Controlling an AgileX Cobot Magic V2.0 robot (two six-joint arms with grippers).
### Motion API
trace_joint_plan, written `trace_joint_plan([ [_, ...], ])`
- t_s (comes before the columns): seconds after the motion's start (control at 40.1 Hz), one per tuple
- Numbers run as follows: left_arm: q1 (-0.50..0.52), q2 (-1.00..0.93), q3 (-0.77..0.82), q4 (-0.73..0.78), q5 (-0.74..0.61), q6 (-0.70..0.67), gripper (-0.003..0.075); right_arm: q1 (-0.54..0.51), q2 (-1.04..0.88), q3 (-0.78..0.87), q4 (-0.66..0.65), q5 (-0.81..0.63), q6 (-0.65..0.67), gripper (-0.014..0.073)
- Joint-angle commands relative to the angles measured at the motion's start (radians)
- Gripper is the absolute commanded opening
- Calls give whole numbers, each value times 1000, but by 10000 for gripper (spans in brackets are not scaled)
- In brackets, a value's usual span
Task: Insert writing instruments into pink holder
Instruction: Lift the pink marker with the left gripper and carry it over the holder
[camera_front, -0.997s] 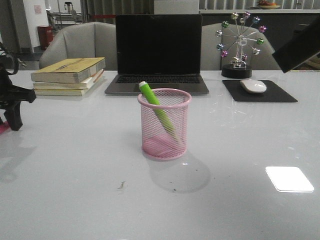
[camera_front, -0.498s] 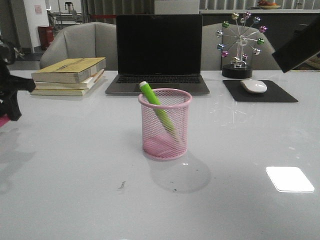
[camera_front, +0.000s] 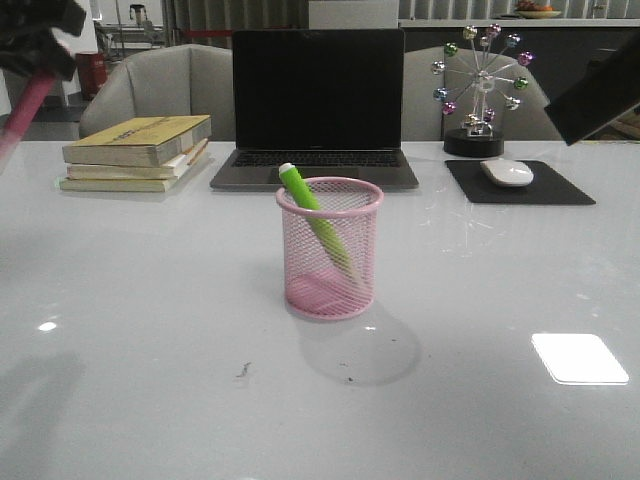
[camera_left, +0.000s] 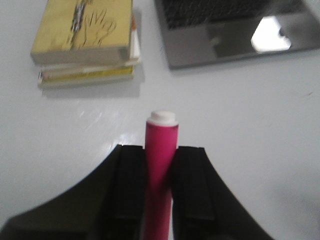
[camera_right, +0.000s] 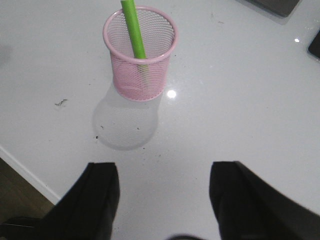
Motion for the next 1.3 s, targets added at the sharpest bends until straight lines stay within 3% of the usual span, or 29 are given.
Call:
trace_joint_plan([
  [0.0, -96, -121, 84, -22, -311, 0, 91, -1, -14, -27, -5, -65, -10, 507],
  [0.1, -207, -155, 162, -38, -509, -2, 91, -1, -14, -27, -5, -65, -10, 507],
  [0.349, -460, -89, 185, -42, -811, -7, 91, -1, -14, -27, -5, -66, -10, 507],
  [0.523, -565, 18, 185, -42, -1054, -54, 91, -1, -14, -27, -5, -66, -10, 507],
  [0.698, -600, 141, 180, -42, -1232, -140, 91, -1, -14, -27, -5, -66, -10, 507],
  [1.271, -600, 374, 146, -36, -1265, -140, 92, -1, -14, -27, -5, -66, -10, 507],
])
